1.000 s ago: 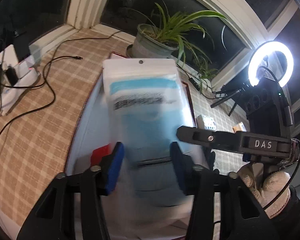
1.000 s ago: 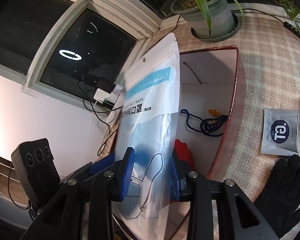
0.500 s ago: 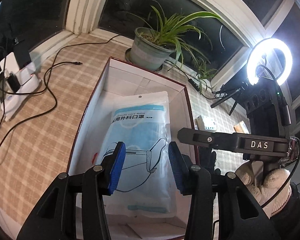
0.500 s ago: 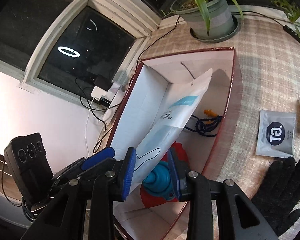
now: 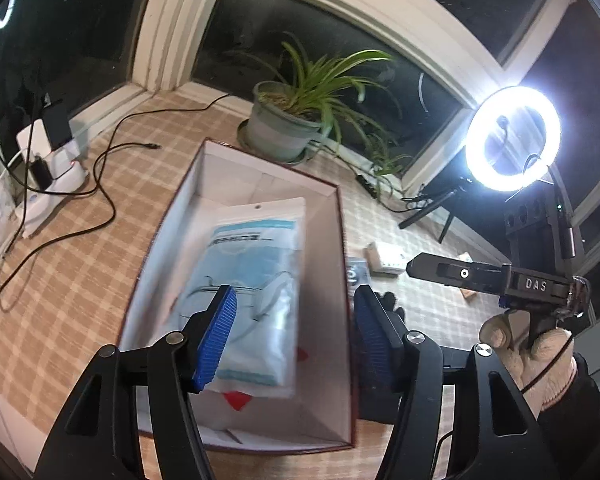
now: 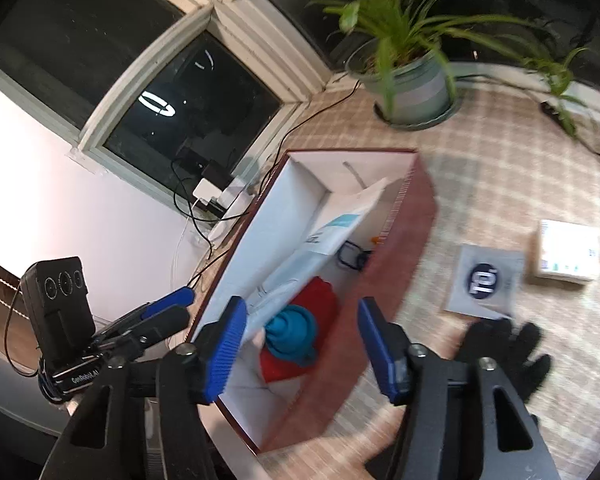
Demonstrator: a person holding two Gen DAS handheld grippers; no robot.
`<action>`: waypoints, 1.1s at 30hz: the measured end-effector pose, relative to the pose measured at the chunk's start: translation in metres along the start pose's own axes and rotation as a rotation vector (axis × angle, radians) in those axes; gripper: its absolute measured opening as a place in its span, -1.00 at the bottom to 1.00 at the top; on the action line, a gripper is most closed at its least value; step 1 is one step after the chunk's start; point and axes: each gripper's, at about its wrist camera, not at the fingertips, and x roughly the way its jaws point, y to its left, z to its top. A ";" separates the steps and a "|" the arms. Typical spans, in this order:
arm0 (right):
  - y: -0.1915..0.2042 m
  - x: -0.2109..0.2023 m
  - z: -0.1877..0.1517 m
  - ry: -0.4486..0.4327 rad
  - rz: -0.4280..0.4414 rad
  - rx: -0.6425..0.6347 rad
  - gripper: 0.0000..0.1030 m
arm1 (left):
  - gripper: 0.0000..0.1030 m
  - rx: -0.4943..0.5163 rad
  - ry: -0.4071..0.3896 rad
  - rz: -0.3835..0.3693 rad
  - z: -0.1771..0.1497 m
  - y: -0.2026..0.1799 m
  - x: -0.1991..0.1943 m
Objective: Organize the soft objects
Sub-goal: 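Move both tools to the black knit gloves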
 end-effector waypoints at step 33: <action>-0.165 -0.049 -0.037 0.125 -0.054 -0.113 0.11 | 0.17 -0.343 0.109 -0.020 -0.181 -0.099 0.069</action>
